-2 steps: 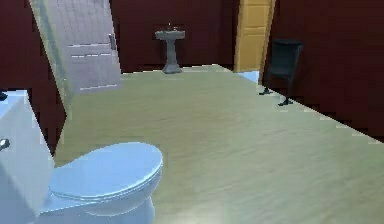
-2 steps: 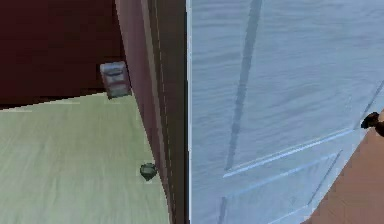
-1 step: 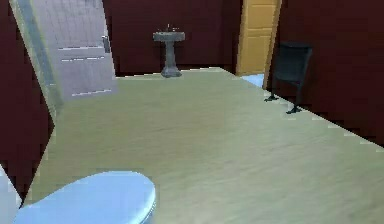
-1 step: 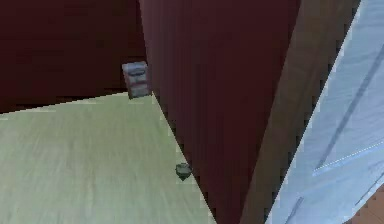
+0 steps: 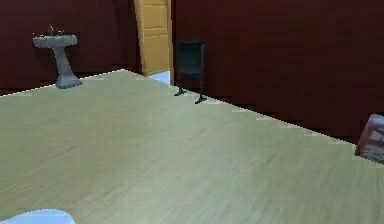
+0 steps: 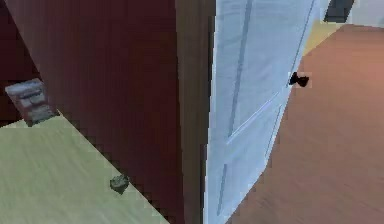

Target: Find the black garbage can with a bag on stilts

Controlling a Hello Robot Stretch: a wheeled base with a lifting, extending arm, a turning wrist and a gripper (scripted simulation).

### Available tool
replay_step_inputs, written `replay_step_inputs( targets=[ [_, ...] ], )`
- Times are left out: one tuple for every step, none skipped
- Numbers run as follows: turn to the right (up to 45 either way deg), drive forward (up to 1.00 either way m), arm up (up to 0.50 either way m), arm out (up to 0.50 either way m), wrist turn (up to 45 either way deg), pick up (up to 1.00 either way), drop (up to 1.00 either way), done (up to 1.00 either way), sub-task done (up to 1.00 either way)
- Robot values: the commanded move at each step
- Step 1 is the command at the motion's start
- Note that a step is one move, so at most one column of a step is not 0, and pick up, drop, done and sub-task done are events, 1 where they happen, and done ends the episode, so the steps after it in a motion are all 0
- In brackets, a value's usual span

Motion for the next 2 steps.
replay_step_inputs(
  targets=[
    [0.0,1.00,0.00,0.00,0.0,0.00,0.00,0.00,0.00],
    [0.0,1.00,0.00,0.00,0.0,0.00,0.00,0.00,0.00]
  ],
)
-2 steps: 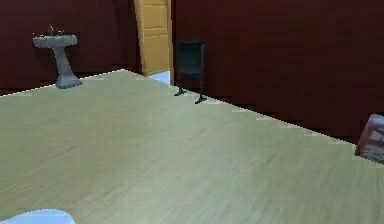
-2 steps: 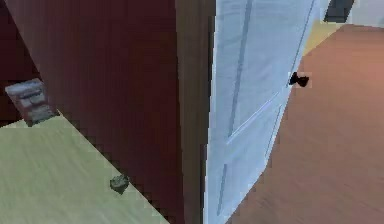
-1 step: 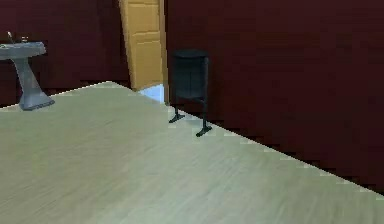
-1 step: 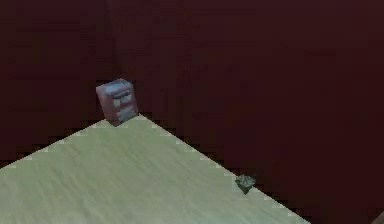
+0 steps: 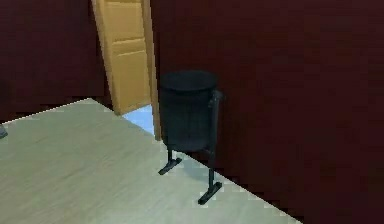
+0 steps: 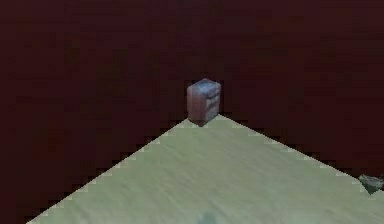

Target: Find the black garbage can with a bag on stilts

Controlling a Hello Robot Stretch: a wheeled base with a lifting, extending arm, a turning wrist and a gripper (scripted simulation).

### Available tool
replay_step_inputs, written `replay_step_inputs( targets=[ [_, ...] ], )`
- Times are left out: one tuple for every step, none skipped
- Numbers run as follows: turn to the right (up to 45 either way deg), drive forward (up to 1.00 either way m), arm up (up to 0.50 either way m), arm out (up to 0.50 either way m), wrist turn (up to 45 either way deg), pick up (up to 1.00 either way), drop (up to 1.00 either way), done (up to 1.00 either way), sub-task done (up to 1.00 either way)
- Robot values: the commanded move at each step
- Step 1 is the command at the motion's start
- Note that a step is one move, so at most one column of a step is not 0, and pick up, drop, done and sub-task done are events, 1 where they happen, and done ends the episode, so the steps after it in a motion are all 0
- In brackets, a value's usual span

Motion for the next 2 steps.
replay_step_inputs(
  targets=[
    [6.0,0.00,0.00,0.00,0.0,0.00,0.00,0.00,0.00],
    [0.0,0.35,0.00,0.00,0.0,0.00,0.00,0.00,0.00]
  ],
)
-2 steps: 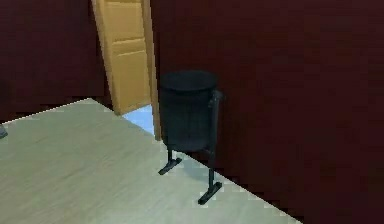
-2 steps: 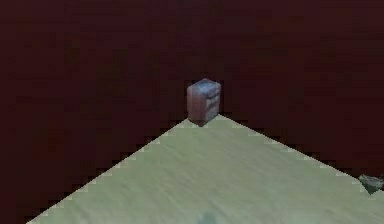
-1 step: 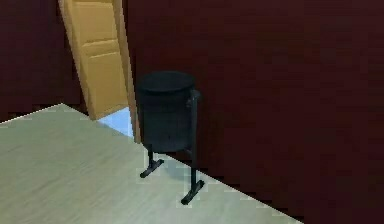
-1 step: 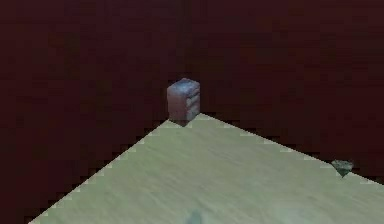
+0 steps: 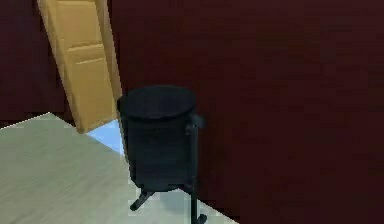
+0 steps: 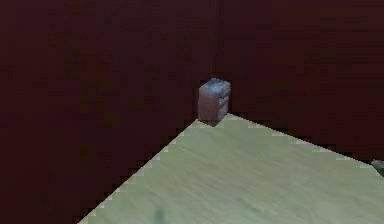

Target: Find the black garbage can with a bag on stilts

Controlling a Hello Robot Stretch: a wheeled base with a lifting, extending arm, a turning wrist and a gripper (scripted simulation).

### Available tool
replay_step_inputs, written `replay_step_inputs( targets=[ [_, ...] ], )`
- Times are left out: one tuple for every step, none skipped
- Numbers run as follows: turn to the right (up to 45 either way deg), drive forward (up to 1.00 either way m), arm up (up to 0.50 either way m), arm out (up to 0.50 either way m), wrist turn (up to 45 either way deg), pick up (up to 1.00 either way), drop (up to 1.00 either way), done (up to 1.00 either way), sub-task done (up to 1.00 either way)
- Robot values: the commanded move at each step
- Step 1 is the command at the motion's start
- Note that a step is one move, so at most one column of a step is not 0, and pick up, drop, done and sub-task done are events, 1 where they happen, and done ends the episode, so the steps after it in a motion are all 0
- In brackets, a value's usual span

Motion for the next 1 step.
replay_step_inputs(
  targets=[
    [0.0,0.00,0.00,0.00,0.0,0.00,0.00,1.00,0.00]
  ],
)
